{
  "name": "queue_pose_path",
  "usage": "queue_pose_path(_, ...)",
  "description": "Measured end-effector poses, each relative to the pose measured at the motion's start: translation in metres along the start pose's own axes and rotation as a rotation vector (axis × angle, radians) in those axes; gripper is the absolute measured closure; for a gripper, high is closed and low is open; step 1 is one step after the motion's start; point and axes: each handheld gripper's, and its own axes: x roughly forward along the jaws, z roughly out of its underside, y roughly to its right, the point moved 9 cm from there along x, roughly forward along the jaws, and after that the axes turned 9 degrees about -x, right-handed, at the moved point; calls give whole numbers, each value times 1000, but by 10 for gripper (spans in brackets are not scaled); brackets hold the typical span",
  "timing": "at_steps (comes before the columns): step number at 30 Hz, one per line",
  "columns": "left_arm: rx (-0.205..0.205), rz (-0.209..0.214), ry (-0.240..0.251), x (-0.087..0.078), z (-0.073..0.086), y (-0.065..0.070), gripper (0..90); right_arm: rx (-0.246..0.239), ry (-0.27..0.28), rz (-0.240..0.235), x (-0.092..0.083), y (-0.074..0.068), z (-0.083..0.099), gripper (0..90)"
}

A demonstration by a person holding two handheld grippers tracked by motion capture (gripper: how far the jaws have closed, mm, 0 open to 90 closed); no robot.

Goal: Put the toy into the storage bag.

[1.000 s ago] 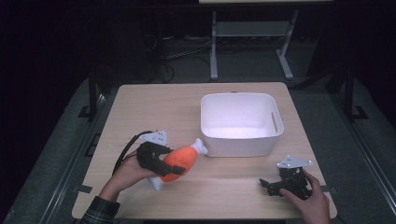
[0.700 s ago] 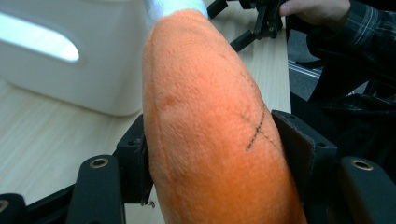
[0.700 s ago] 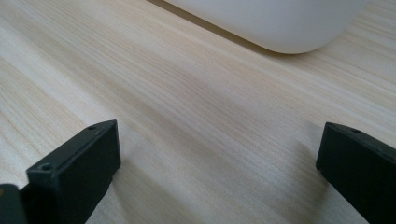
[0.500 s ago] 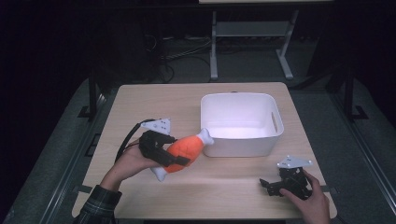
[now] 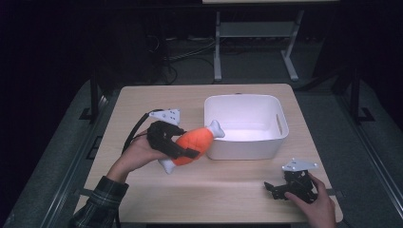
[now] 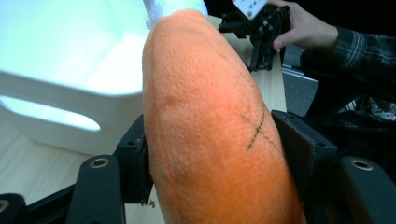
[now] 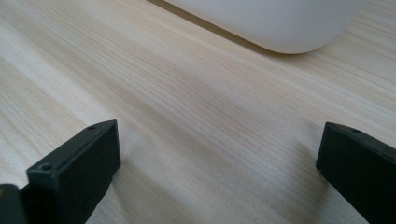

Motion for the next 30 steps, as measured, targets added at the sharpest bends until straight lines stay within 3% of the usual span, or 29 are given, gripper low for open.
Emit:
queue_pose_path(8, 24, 1, -4, 3, -21, -2, 359, 0, 0, 0, 0, 0, 0, 0)
queue_pose_path(11, 46, 0, -18, 5, -29, -5, 359, 0, 0, 0, 0, 0, 0, 0)
queue_pose_path(30, 92, 9, -19, 16, -70, -22, 364, 0, 0, 0, 0, 0, 0, 0)
